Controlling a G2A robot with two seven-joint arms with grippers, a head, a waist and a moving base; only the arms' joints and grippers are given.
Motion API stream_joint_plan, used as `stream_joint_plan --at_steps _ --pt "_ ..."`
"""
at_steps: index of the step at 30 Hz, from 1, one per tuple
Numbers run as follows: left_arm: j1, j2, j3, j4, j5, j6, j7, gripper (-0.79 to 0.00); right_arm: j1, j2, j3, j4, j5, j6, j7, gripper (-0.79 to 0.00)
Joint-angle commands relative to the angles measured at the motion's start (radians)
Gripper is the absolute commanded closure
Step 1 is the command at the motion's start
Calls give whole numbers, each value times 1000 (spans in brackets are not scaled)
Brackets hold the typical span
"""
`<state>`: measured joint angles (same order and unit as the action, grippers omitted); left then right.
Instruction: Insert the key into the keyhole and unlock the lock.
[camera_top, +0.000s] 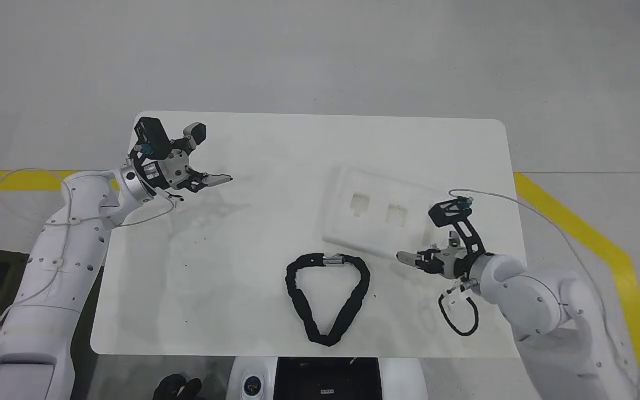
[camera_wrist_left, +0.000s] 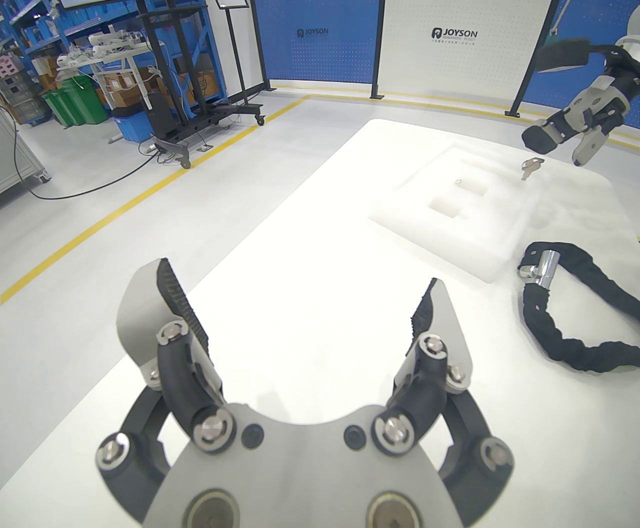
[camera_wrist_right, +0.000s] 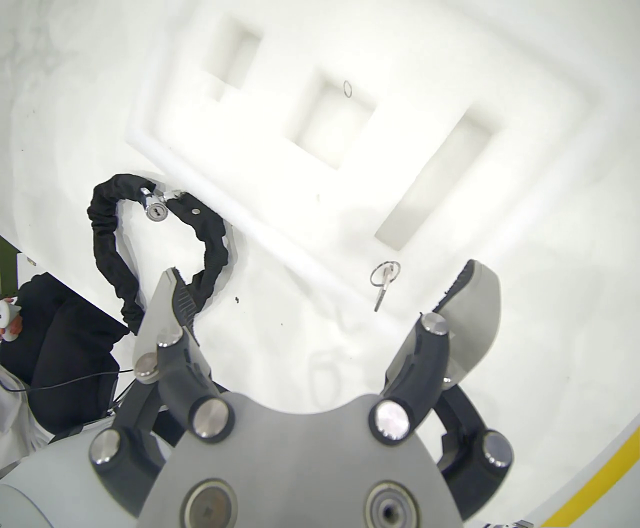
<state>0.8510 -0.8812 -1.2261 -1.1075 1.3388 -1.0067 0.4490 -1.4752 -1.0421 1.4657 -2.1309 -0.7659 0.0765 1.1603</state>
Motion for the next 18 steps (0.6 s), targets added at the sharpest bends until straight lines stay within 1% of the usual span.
stream_joint_plan --at_steps 1,4,6,7,9,10,12,15,18 --pt "0 0 0 0 0 0 0 -785 8 0 -6 10 -4 4 7 -785" --pt "0 0 0 0 0 0 0 -785 20 1 -15 23 -11 14 15 -785" --pt "0 0 0 0 0 0 0 -785 27 1 -21 33 -17 21 18 -736" --pt "0 0 0 0 0 0 0 -785 30 1 -24 37 -19 24 19 -736" --pt "0 0 0 0 0 0 0 -785 34 1 -29 45 -24 29 23 -696" --pt "0 0 0 0 0 0 0 -785 36 2 -30 49 -32 31 26 -662" --pt "0 0 0 0 0 0 0 -785 39 2 -33 53 -32 34 29 -570" --pt "0 0 0 0 0 0 0 -785 41 3 -34 59 -38 38 36 -391" --pt "0 0 0 0 0 0 0 -785 42 5 -31 63 -56 47 43 -376"
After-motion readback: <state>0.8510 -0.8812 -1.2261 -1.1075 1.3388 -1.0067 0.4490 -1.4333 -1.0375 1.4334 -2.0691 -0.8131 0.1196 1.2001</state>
